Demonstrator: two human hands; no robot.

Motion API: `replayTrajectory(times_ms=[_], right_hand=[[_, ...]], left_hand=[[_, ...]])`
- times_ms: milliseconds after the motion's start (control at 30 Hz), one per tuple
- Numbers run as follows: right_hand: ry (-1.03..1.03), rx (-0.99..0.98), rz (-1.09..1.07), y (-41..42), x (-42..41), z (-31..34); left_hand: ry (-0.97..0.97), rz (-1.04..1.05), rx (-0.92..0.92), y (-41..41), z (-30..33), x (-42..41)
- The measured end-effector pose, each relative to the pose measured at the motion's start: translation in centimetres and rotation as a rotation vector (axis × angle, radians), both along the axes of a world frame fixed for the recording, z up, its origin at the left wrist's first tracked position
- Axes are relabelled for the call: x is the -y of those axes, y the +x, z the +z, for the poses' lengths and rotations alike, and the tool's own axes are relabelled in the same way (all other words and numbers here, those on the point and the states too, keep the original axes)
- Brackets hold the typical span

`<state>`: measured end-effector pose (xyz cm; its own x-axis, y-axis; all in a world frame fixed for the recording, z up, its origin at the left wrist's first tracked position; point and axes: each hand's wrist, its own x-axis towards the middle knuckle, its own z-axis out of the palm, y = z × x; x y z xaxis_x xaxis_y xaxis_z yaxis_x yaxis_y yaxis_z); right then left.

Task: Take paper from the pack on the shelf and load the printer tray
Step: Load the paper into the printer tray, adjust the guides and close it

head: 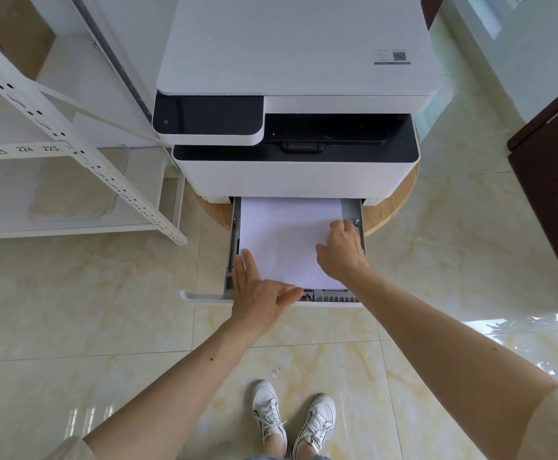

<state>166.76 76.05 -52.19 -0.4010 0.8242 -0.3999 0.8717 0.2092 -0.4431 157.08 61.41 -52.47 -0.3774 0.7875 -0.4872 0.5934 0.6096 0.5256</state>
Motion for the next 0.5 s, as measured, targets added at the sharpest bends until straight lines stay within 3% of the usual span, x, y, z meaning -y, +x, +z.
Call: replayTrajectory(times_ms=[167,500], right_hand=[[-0.082,0.174,-0.049,-2.3,0.0,0.7],[-0.223,0.245,-0.28,-3.7,-1.1,1.4]], left_hand=[[-0.023,-0.041,-0.021,-0.1,-0.1,0.0],[0.001,-0.066,-0.069,0.0,-0.2,-0.1]])
